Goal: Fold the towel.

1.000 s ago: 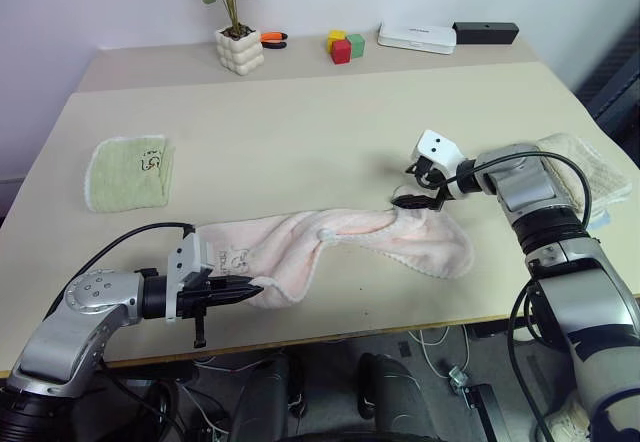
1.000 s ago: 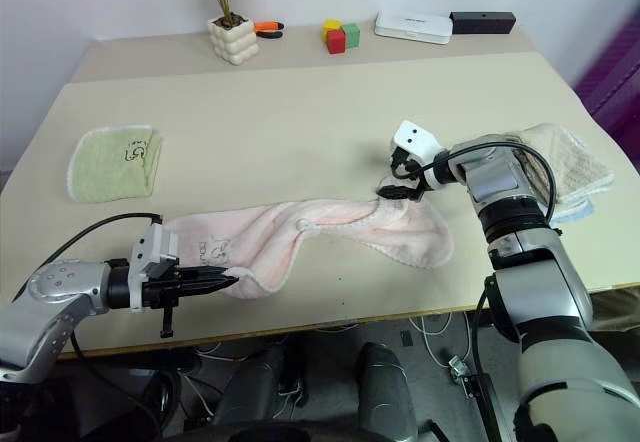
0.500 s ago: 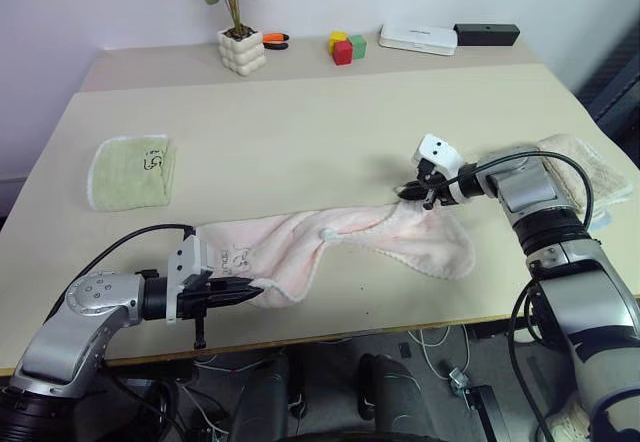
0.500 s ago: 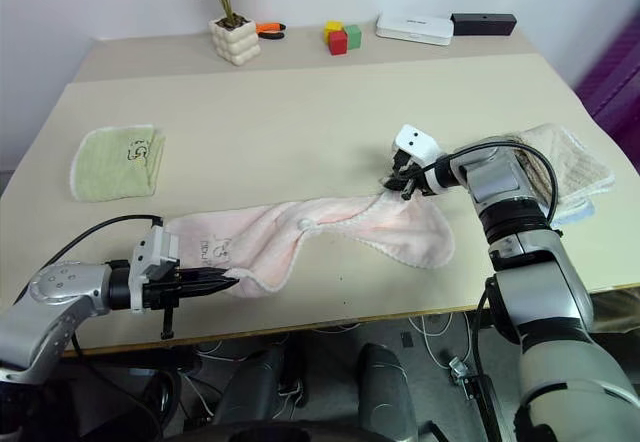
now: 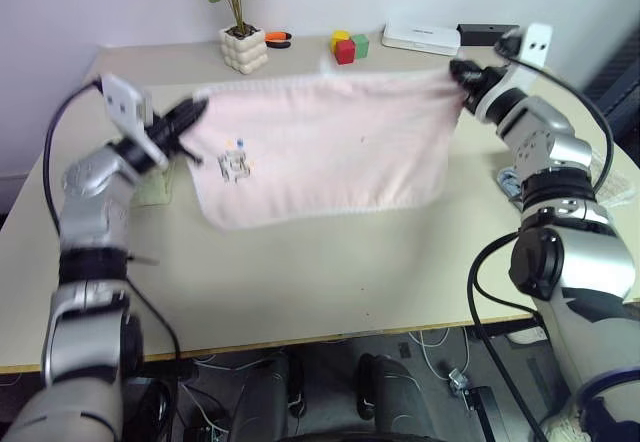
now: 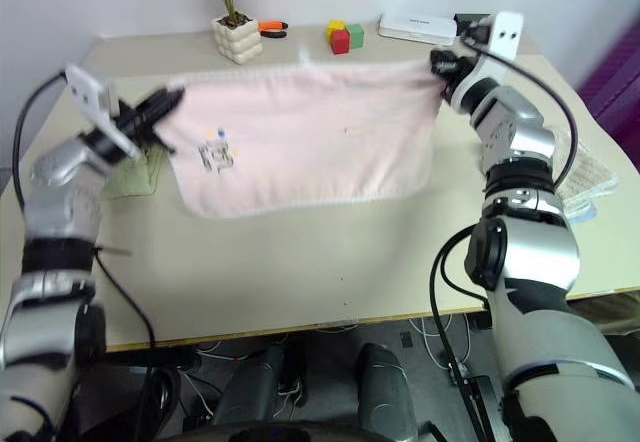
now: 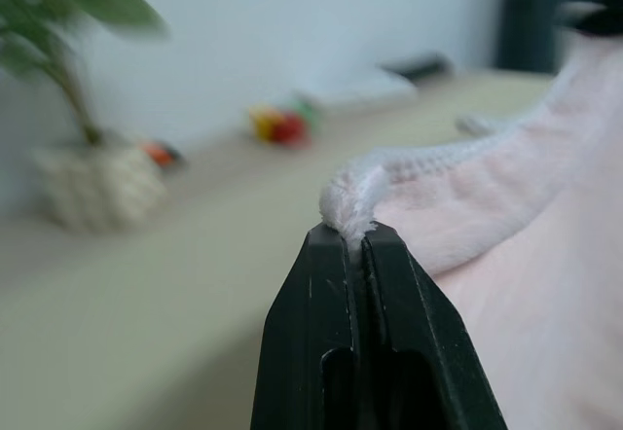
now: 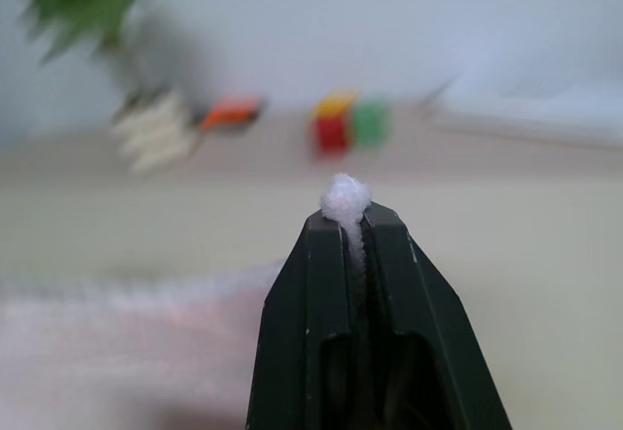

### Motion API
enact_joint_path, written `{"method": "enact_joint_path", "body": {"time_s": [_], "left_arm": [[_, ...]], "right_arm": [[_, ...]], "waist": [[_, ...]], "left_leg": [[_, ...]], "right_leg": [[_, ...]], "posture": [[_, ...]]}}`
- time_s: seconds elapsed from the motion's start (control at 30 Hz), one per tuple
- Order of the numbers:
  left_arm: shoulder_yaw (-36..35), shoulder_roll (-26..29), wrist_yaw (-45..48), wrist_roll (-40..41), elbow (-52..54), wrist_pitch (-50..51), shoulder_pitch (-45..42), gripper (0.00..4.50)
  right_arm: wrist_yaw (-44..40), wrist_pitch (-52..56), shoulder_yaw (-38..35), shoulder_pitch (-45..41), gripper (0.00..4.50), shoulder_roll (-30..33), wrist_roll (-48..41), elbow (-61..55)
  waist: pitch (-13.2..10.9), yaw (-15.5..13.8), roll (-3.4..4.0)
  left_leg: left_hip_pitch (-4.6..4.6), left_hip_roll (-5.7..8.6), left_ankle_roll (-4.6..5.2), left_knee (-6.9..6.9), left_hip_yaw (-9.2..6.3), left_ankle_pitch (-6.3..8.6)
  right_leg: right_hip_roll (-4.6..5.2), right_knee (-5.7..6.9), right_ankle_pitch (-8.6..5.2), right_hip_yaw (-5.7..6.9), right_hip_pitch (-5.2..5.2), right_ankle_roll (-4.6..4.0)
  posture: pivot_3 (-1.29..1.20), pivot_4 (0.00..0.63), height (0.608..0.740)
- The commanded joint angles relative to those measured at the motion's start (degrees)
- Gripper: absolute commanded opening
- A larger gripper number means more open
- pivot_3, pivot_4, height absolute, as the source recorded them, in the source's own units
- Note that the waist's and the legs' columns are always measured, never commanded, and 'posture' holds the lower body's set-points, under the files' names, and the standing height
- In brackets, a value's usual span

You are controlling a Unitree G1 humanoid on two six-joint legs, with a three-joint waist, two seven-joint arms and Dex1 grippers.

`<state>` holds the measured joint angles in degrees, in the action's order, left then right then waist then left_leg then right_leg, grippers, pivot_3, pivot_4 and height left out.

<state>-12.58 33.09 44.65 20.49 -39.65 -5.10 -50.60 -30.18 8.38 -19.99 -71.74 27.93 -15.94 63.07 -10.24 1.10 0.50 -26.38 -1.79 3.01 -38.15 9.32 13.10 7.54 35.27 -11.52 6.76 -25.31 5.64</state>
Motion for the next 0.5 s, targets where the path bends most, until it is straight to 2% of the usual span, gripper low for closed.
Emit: {"method": "enact_joint_path", "body": {"time_s": [0.03,0.13,0.23,0.3,0.4,0.5], "left_arm": [[-0.7,1.3,-5.0,-5.0,-14.7,-10.6,-12.4,0.0],[-0.9,2.2,-2.4,-5.9,-21.7,-16.7,-21.5,0.0],[-1.2,2.4,7.1,-4.3,-22.8,-18.7,-21.3,0.0],[-0.8,2.6,12.0,-4.2,-22.2,-20.6,-19.2,0.0],[-0.2,3.1,23.9,-1.9,-17.5,-18.5,-9.2,0.0],[1.2,3.6,32.4,-0.7,-10.7,-16.3,1.1,0.0]], "right_arm": [[4.8,-8.3,-2.4,-5.6,0.08,1.0,-0.5,2.8],[-0.5,-11.2,-3.2,-8.1,0.08,0.7,-2.8,1.0],[-4.5,-12.1,-1.0,-4.4,0.08,0.4,-2.1,-2.6],[-7.1,-10.8,-0.3,-0.6,0.08,-0.1,-2.7,-6.6],[-9.6,-3.8,2.0,14.3,0.08,-1.5,-4.5,-22.6],[-7.9,1.9,4.4,27.2,0.08,-2.0,-4.1,-35.7]], "waist": [[0.0,0.2,-0.01],[-0.1,0.7,-0.02],[-0.1,1.5,0.01],[0.0,1.6,0.0],[0.0,1.6,-0.01],[-0.1,1.6,0.01]], "left_leg": [[0.0,0.0,0.0,0.05,0.02,0.0],[-0.06,0.01,0.0,0.17,0.04,-0.01],[-0.02,0.01,0.0,0.23,0.05,-0.01],[0.1,0.0,0.0,0.25,0.06,-0.01],[0.46,-0.04,-0.01,0.22,0.06,0.0],[0.8,-0.15,0.01,0.26,-0.04,0.04]], "right_leg": [[-0.03,-0.02,0.0,0.01,0.0,0.01],[-0.08,-0.09,-0.01,0.01,-0.04,0.06],[-0.08,-0.11,-0.05,0.0,0.0,0.12],[-0.08,-0.1,-0.06,0.0,0.11,0.13],[-0.09,-0.09,-0.06,-0.02,0.42,0.12],[0.0,-0.05,-0.08,-0.06,0.63,0.12]], "posture": [[0.0,0.15,0.74],[0.0,0.15,0.74],[0.0,0.15,0.74],[0.0,0.15,0.74],[0.0,0.15,0.74],[0.0,0.15,0.74]]}}
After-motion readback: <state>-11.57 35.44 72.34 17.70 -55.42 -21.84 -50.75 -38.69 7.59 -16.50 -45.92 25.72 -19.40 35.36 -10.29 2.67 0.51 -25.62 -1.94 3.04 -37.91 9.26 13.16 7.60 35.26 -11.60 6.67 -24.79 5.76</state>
